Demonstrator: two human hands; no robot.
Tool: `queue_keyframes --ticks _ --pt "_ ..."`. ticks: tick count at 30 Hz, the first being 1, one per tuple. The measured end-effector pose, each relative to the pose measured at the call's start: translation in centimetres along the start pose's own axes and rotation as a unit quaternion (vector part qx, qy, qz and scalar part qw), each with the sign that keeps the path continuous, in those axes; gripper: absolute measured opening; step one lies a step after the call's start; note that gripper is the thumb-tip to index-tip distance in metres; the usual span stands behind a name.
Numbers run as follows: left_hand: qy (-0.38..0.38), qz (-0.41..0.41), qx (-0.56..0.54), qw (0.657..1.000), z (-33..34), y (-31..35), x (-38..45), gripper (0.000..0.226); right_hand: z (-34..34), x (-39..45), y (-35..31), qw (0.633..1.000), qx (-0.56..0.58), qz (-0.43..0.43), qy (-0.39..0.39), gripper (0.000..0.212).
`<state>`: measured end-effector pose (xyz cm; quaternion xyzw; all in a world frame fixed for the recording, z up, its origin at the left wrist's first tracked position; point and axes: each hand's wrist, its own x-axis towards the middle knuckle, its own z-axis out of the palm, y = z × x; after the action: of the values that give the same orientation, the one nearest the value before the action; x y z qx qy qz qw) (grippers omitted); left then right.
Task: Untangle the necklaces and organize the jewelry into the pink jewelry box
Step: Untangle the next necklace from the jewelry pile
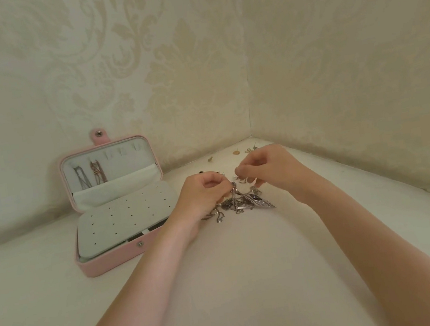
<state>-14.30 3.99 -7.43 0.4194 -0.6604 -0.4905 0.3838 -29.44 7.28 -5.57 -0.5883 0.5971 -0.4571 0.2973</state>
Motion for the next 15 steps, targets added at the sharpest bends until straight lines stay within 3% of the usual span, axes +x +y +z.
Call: queue_keyframes --ticks 4,11,15 --pt "-0.002 -0.003 -0.001 1.0 -0.01 0.02 -0.06 0.018 -0.02 -0.08 0.08 0.999 -0.013 -0.001 -0.046 0.009" --pt "-0.001 0.024 0.063 0.998 0.13 -0.43 0.11 0.014 0.22 -0.26 0.14 0.996 -0.077 -0.003 -0.049 0.011" --pt "0.007 0.064 0.096 0.993 0.3 -0.62 0.26 0.019 0.43 -0.24 0.11 0.994 -0.105 -0.003 -0.031 0.023"
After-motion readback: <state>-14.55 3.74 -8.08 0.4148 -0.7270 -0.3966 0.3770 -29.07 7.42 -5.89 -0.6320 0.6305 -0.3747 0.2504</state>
